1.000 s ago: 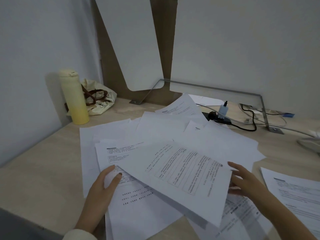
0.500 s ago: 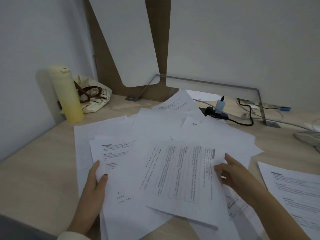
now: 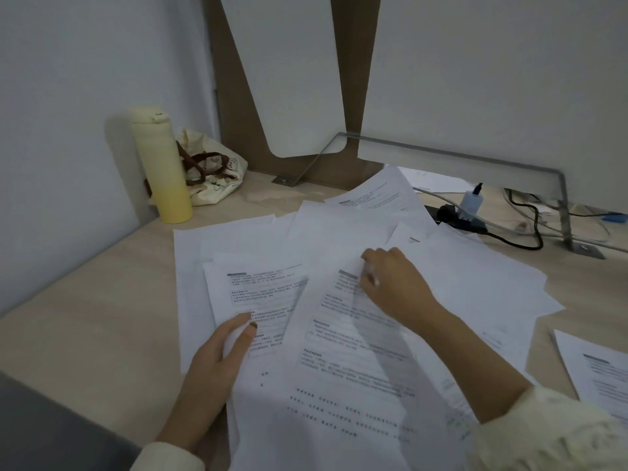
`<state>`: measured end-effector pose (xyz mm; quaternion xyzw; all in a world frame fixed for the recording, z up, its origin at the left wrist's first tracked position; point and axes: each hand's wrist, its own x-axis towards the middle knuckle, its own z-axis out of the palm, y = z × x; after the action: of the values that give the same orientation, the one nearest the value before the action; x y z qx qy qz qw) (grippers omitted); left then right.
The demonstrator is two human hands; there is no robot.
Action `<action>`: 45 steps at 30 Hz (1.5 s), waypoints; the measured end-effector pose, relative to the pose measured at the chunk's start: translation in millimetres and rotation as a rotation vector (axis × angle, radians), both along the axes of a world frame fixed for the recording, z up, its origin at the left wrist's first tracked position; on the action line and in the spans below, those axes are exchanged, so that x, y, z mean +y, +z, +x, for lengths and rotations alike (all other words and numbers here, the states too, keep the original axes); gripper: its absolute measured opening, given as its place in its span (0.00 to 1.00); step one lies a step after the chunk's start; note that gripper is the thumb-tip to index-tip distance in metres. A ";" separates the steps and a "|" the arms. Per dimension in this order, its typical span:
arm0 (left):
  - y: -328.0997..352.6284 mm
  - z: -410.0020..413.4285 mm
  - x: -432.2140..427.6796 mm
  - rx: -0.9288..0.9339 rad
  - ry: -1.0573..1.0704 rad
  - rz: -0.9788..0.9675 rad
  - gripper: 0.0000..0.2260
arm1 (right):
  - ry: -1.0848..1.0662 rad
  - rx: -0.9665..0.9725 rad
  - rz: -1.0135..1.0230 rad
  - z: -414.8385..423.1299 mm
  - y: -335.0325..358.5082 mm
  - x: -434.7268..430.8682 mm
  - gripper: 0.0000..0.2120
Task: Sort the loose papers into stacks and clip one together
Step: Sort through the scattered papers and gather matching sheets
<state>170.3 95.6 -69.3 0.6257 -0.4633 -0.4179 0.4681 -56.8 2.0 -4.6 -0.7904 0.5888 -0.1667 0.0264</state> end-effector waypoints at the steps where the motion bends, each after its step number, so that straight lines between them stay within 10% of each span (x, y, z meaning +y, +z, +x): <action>1: -1.4 1.5 -0.1 -0.004 -0.007 -0.003 0.13 | 0.030 0.017 -0.059 14.0 0.7 -4.4 0.06; 7: 0.3 -1.5 -2.6 0.024 0.033 0.019 0.10 | 0.105 0.038 -0.284 86.2 -1.3 -24.2 0.09; 12: 0.6 -1.7 -2.7 -0.031 0.038 -0.031 0.31 | 0.111 -0.088 -0.106 124.6 -7.0 -31.1 0.10; 23: -6.9 0.1 -1.9 -0.072 0.002 -0.097 0.34 | 0.017 -0.171 0.139 101.6 -29.4 -36.8 0.25; 32: -11.3 -1.0 -1.5 -0.169 -0.045 -0.136 0.17 | -0.393 -0.020 0.349 -45.2 -30.7 -3.3 0.30; 45: -19.7 0.4 1.3 -0.140 -0.071 -0.202 0.15 | -0.300 0.303 0.251 -46.5 -35.8 12.8 0.19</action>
<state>170.7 96.9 -89.0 0.5862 -0.5565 -0.3407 0.4802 -103.3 14.8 -40.4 -0.7008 0.7128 0.0260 0.0108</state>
